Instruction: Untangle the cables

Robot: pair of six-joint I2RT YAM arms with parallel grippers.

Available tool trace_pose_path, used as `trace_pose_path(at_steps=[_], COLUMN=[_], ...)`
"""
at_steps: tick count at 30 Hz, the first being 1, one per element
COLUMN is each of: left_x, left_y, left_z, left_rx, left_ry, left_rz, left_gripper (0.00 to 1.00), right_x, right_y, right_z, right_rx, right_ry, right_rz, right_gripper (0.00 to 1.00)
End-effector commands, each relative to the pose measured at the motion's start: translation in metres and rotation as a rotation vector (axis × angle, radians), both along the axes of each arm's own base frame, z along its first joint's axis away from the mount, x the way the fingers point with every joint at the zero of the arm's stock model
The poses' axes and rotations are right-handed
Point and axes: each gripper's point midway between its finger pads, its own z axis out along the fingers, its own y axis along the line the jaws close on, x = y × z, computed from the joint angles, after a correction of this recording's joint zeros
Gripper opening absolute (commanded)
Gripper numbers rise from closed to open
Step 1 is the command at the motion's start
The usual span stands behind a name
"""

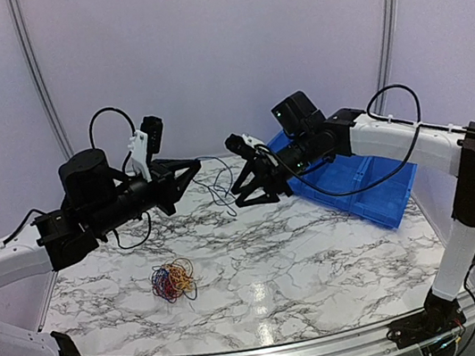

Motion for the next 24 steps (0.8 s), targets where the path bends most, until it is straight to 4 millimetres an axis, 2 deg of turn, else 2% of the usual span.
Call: trace_pose_path(at_steps=[1,3,5,8,11,13,18,21,24], left_x=[-0.004,-0.003,-0.003,-0.003,-0.002,-0.001,-0.001,0.001,0.004], left_y=[0.000,0.001,0.003,0.003,0.003,0.003,0.004,0.013,0.036], left_z=[0.012,0.011,0.011,0.009,0.008,0.008,0.008,0.015,0.032], left_rx=[-0.046,-0.045,-0.045,-0.044,-0.043,-0.044,-0.042,-0.043,-0.038], left_ry=[-0.026,-0.026,-0.027,-0.024,-0.020,-0.021,-0.030,-0.058,-0.123], left_rz=[-0.011,-0.005,0.003,0.006,0.007,0.009,0.016,0.058,0.152], left_gripper=[0.00,0.00,0.00,0.00,0.00,0.00,0.00,0.00,0.00], right_x=[-0.002,-0.003,-0.003,-0.003,-0.002,-0.003,-0.004,-0.003,0.007], right_y=[0.009,0.009,0.009,0.010,0.010,0.011,0.012,0.009,-0.004], right_z=[0.011,0.013,0.013,0.015,0.016,0.017,0.013,0.004,-0.010], right_rx=[0.051,0.057,0.062,0.067,0.069,0.075,0.076,0.061,0.052], right_ry=[0.016,0.018,0.025,0.026,0.025,0.033,0.055,0.063,0.094], right_rz=[0.029,0.030,0.028,0.028,0.026,0.030,0.036,0.022,-0.017], right_gripper=[0.31,0.25,0.25,0.34,0.35,0.30,0.01,0.00,0.00])
